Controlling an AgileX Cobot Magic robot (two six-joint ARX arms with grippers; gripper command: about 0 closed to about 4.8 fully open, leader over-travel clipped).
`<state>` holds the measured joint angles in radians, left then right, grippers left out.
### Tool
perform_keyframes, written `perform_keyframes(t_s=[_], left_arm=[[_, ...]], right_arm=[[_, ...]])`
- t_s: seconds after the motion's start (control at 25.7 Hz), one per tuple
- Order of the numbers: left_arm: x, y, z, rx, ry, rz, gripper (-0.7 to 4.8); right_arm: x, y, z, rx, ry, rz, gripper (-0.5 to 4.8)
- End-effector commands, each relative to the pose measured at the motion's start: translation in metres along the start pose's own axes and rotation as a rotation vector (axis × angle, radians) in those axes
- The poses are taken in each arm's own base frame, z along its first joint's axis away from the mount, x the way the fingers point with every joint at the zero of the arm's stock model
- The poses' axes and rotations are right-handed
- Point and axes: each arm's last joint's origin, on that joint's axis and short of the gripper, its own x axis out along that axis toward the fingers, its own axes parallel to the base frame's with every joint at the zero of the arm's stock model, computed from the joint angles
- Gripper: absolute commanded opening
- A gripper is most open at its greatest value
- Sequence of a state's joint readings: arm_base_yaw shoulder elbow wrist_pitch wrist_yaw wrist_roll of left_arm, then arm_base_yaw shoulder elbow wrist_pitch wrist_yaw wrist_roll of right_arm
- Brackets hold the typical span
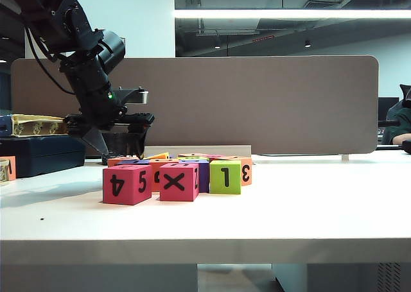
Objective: Select the appropriate blocks from the scattered letter blocks on the table and arrange them in a row to spell out "23".
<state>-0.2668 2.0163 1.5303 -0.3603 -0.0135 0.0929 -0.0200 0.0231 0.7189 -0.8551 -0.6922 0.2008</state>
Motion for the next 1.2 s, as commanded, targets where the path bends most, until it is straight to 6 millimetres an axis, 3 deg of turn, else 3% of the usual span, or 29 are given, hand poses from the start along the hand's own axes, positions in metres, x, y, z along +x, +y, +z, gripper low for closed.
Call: perform_keyframes(t_s=[0.04, 0.47, 0.62, 1.2], left_arm=[[-0.003, 0.0, 0.002, 0.001, -0.006, 0.0, 4.26], [-0.019, 0.002, 0.005, -0.003, 0.001, -0.033, 4.24], [-0.018, 0.002, 0.0, -0.004, 0.047, -0.037, 3.3], [-0.016, 0.0, -0.001, -0.005, 0.046, -0.087, 3.42]], right_arm=[[0.0, 0.0, 0.001, -0.007, -0.009, -0.001, -0.01], [0.001, -0.002, -0.003, 0.021, 0.022, -0.015, -0.01], [0.001, -0.002, -0.003, 0.022, 0.023, -0.016, -0.01], [0.001, -0.002, -0.004, 0.024, 0.026, -0.016, -0.01]])
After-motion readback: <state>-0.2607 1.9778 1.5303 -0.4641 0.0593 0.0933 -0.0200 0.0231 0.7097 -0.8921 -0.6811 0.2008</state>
